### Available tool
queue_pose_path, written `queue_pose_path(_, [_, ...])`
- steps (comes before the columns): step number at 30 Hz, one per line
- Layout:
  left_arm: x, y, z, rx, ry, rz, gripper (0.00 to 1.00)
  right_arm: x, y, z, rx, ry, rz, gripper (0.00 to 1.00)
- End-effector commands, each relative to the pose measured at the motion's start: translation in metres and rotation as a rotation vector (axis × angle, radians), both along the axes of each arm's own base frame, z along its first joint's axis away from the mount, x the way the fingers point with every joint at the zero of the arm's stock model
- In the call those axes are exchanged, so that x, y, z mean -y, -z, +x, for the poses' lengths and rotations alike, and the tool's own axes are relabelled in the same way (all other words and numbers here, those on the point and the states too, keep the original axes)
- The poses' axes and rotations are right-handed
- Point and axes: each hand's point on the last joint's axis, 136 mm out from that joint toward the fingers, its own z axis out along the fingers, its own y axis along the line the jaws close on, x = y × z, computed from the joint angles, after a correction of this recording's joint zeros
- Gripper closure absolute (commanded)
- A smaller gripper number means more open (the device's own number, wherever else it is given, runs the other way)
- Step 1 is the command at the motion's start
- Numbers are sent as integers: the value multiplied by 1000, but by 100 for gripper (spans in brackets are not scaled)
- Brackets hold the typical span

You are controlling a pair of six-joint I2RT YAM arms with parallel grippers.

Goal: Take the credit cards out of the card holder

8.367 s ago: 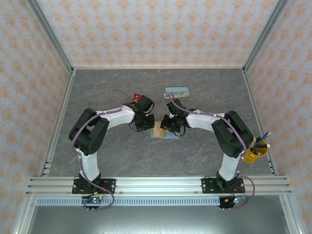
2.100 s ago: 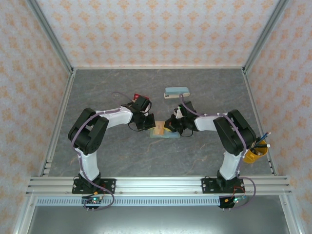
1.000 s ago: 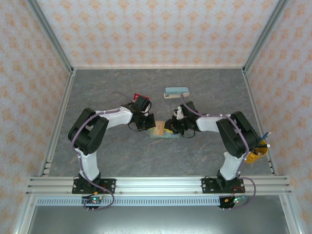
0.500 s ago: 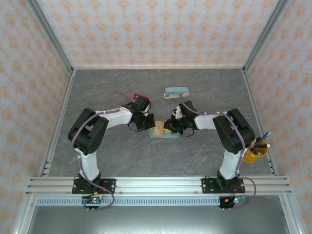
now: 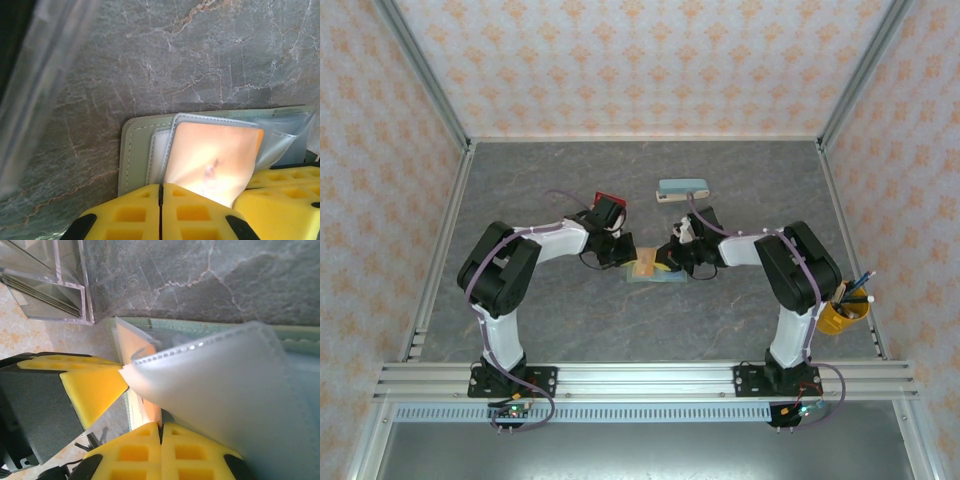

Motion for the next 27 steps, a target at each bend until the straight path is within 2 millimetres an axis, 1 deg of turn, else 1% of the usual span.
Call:
queue_pose_path(1, [-27,46,-44,-172,-2,134,89,-9,-11,9,81,2,47,100])
queue_pose_path(3, [-27,40,-41,-160,-9,121,86,-4,-14,8,87,22,41,100])
queue_pose_path(4, [-25,29,-36,-131,-12,101,83,-1,-15,8,87,30,39,100])
queue_pose_path(8, [-17,6,-24,-64,-19,21,69,10,-15,3,63,48,18,100])
queue_pose_path(12, [-6,-14,-14,-12,-14,-62,65,15,-15,-1,52,43,4,100])
queue_pose_path(14, [-3,-19,-13,4,-14,-85,65,16,-12,-4,39,36,-9,100])
queue_pose_path(18, [-3,-20,-13,16,-11,-94,66,20,-6,-5,32,30,-41,100])
queue_pose_path(23, [3,-23,-12,25,2,-129,76,23,-4,-6,40,13,-75,100])
queue_pose_path(27, [2,-35,-8,74,10,-124,84,24,-5,-6,52,-1,-93,100])
